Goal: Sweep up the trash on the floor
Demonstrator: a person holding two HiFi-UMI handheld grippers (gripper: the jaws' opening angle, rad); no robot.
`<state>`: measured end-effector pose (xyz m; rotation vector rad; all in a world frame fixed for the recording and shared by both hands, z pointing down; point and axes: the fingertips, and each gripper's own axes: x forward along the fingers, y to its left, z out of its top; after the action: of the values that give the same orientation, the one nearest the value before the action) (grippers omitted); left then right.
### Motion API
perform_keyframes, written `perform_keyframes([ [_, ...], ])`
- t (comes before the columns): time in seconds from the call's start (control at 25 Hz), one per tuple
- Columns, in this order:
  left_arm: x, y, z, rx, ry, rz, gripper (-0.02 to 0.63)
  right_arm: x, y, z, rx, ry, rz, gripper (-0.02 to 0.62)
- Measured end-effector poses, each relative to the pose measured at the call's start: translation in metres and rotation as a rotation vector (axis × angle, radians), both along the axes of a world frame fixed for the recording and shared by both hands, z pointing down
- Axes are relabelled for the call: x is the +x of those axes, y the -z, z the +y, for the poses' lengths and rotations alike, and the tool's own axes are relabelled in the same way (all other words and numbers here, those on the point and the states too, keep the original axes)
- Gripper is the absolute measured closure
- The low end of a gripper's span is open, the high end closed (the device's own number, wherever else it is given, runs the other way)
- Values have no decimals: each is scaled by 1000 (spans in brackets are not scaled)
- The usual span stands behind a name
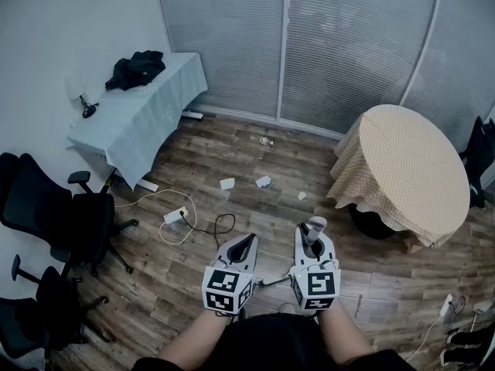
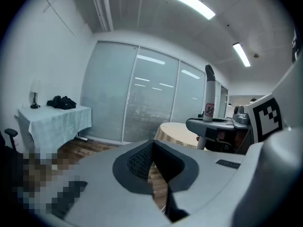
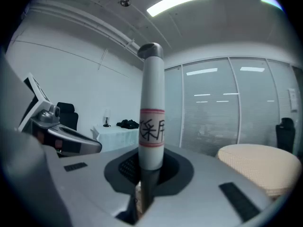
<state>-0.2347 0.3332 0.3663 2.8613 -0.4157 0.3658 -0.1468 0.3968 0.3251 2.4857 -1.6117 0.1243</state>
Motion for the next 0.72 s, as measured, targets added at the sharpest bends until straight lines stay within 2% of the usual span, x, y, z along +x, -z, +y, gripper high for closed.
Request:
perform_keyframes([
  [0.2,-16,-4,-5,-1,-13,2,612,-18,-13,-4,-4,16,0,563],
  [0.72,-72,-16,-31,-29,-34,16,612,-67,-9,-22,-14,-39,56,563],
])
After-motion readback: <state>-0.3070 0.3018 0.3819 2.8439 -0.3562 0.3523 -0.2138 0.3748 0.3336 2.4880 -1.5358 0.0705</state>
